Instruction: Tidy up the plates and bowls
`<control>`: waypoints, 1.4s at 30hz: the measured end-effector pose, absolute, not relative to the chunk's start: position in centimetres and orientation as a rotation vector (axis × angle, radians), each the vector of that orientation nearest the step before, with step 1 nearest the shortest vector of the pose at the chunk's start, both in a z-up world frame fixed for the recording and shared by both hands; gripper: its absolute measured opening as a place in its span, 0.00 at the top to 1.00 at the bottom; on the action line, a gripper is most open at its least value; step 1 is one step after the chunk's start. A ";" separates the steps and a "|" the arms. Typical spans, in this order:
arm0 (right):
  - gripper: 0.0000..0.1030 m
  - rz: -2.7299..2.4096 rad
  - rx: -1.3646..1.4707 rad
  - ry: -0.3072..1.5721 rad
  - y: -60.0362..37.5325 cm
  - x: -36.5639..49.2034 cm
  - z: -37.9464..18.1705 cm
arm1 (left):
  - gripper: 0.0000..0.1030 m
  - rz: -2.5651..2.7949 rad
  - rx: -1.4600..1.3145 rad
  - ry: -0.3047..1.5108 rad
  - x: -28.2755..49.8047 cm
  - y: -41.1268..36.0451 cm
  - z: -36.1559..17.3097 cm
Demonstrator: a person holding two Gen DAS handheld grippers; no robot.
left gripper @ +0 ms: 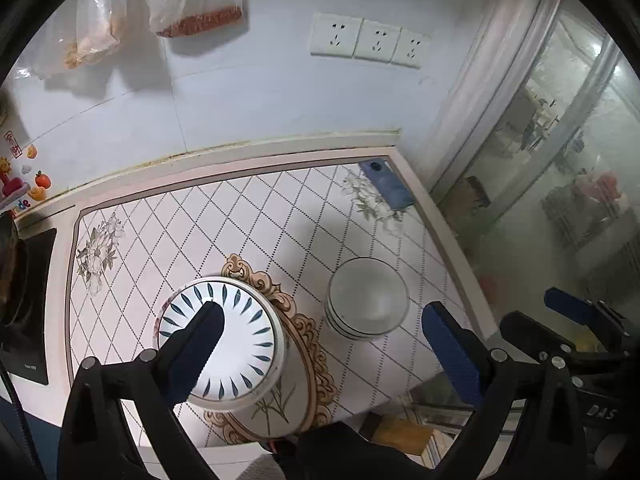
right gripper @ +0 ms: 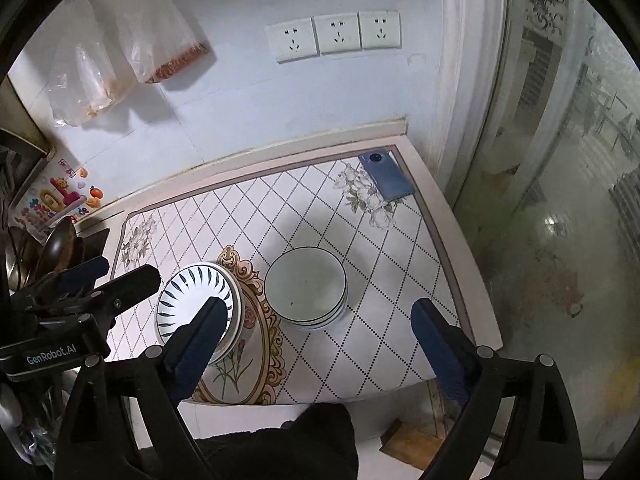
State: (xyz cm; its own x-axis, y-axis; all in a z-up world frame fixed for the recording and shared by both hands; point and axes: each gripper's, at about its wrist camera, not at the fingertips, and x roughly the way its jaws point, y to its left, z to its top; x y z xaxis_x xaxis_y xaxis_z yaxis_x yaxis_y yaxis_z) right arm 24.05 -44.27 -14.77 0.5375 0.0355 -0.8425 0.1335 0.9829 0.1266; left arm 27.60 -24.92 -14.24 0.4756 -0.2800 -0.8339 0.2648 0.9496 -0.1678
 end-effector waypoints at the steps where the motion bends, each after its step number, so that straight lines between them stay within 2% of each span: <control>1: 0.08 -0.052 0.192 1.014 -44.5 24.5 -15.3 | 0.02 -0.333 -0.020 1.037 28.2 -25.0 -14.9; 10: 0.08 0.039 0.336 1.124 -47.1 29.2 -23.9 | 0.02 -0.338 -0.066 1.264 34.9 -26.5 -23.7; 18: 0.09 0.076 0.567 1.259 -50.3 33.3 -35.2 | 0.10 -0.465 -0.132 1.494 39.4 -29.9 -32.1; 21: 0.12 0.088 0.636 1.305 -51.1 34.3 -38.7 | 0.14 -0.497 -0.145 1.560 40.0 -31.1 -34.4; 25: 0.27 0.125 0.702 1.353 -51.4 35.4 -42.5 | 0.15 -0.522 -0.155 1.596 40.3 -31.9 -36.0; 28: 0.34 0.162 0.725 1.383 -50.9 36.2 -44.3 | 0.17 -0.534 -0.163 1.603 40.5 -32.2 -36.8; 30: 0.43 0.184 0.726 1.395 -50.7 36.7 -45.2 | 0.40 -0.554 -0.170 1.617 40.4 -32.5 -37.3; 31: 0.46 0.199 0.748 1.396 -50.6 36.9 -45.7 | 0.39 -0.557 -0.161 1.626 40.4 -32.6 -37.6; 42: 0.47 0.219 0.755 1.391 -50.0 38.3 -46.1 | 0.42 -0.520 -0.169 1.579 40.0 -32.5 -37.1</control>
